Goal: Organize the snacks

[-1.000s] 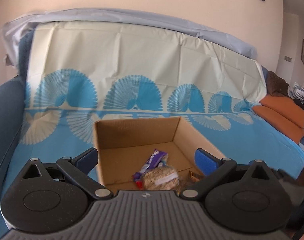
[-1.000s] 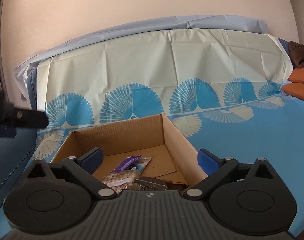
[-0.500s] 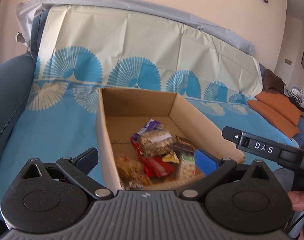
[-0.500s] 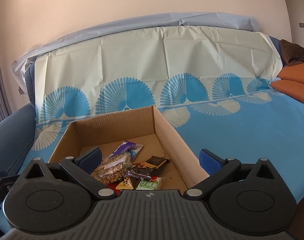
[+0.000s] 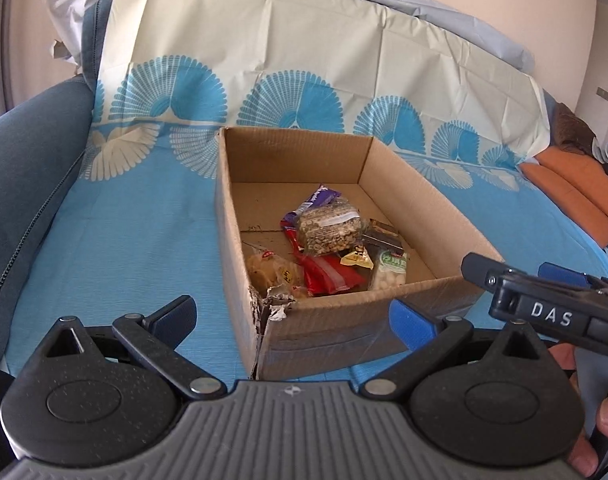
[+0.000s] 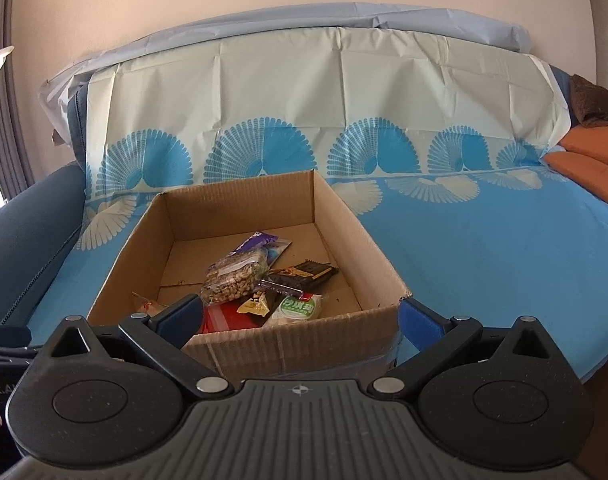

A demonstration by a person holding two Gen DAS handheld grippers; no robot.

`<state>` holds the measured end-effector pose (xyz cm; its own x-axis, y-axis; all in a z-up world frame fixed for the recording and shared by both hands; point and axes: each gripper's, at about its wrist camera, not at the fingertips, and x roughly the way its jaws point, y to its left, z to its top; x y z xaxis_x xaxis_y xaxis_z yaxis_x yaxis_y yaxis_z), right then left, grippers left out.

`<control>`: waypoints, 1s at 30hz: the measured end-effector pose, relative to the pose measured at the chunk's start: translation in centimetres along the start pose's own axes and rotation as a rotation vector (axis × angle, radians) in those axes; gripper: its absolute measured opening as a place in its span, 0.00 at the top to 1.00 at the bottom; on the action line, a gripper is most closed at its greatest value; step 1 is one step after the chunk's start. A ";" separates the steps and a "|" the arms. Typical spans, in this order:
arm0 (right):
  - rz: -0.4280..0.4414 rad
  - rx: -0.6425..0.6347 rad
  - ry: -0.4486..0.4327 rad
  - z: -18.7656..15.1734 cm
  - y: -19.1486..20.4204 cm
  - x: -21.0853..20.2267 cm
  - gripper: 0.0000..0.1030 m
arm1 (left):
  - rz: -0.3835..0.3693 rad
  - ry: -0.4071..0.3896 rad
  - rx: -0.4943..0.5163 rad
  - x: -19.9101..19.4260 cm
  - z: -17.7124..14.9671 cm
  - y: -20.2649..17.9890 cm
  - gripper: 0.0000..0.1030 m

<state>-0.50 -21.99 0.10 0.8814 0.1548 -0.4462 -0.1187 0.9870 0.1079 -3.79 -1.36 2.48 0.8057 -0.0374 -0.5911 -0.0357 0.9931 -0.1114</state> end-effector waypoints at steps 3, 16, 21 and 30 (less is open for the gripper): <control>0.001 0.013 0.029 0.1 -0.3 0.7 0.01 | 0.007 0.004 -0.001 0.0 0.0 0.0 0.01; 0.014 -0.003 0.030 0.0 0.0 1.0 0.01 | 0.032 0.022 -0.024 0.9 -0.1 0.0 0.01; 0.013 -0.001 0.031 0.0 0.0 1.0 0.01 | 0.031 0.024 -0.019 0.8 0.1 -0.1 0.01; 0.010 -0.007 0.034 0.0 0.2 1.1 0.01 | 0.026 0.025 -0.014 0.7 0.2 -0.3 0.01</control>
<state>0.41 -21.66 -0.36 0.8642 0.1655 -0.4752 -0.1304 0.9858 0.1062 -3.12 -1.68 2.27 0.7893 -0.0150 -0.6138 -0.0646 0.9921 -0.1074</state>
